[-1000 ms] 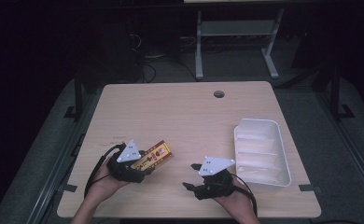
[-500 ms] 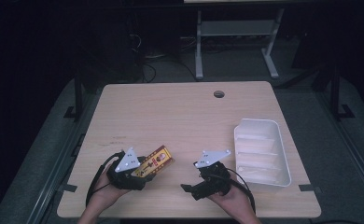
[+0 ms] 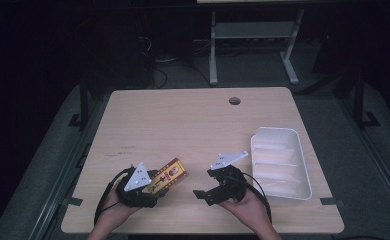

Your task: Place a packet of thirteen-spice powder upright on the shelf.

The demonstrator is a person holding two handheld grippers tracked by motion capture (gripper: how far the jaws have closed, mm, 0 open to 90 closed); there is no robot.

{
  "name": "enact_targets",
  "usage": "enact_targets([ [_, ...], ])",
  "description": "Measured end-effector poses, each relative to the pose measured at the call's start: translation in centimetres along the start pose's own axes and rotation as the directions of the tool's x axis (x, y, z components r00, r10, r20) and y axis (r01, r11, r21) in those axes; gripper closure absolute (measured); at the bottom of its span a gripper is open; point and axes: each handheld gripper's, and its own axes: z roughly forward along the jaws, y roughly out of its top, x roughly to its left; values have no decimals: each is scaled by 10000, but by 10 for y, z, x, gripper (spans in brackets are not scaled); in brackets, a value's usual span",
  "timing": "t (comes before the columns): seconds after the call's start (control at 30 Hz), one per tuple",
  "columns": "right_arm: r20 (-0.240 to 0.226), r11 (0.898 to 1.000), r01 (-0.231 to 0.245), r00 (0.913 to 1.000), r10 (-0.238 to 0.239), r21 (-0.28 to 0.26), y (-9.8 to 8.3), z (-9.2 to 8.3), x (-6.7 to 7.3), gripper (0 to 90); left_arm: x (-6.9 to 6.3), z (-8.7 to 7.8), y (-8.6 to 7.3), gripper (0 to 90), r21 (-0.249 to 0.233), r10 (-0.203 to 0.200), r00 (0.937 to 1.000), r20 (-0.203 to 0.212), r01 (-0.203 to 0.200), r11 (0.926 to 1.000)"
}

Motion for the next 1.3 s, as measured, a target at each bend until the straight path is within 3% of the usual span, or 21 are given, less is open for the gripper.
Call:
enact_targets([
  [0.2, -26, 9999, -98, 9999, 98, -84, -1, 1, -1, 156, -5, 3, 0, 323, -17, 139, 9999, -102, -139, 9999],
  [0.5, -263, 9996, -164, 9995, 157, -247, -1, 8, 2, 196, -17, 11, 5, 323, -226, 350, 9993, 90, -348, 9991],
  [0.77, -393, 9970, -549, 9978, 528, -544, -2, 5, -3, 215, -31, 18, 10, 323, -333, 695, 9976, 9, -695, 9970],
  [1.03, -454, 9949, -890, 9952, 869, -470, -4, 7, -6, 230, -47, 22, 16, 323, -474, 1017, 9948, 52, -1013, 9937],
  [1.2, -768, 9913, -1252, 9896, 1219, -403, -6, 10, -9, 253, -53, 23, 18, 323, -519, 1167, 9932, -34, -1167, 9918],
  [1.3, -1221, 9873, -1526, 9817, 1461, -451, -7, 11, -11, 321, -54, 23, 19, 323, -568, 1230, 9924, -93, -1233, 9907],
])
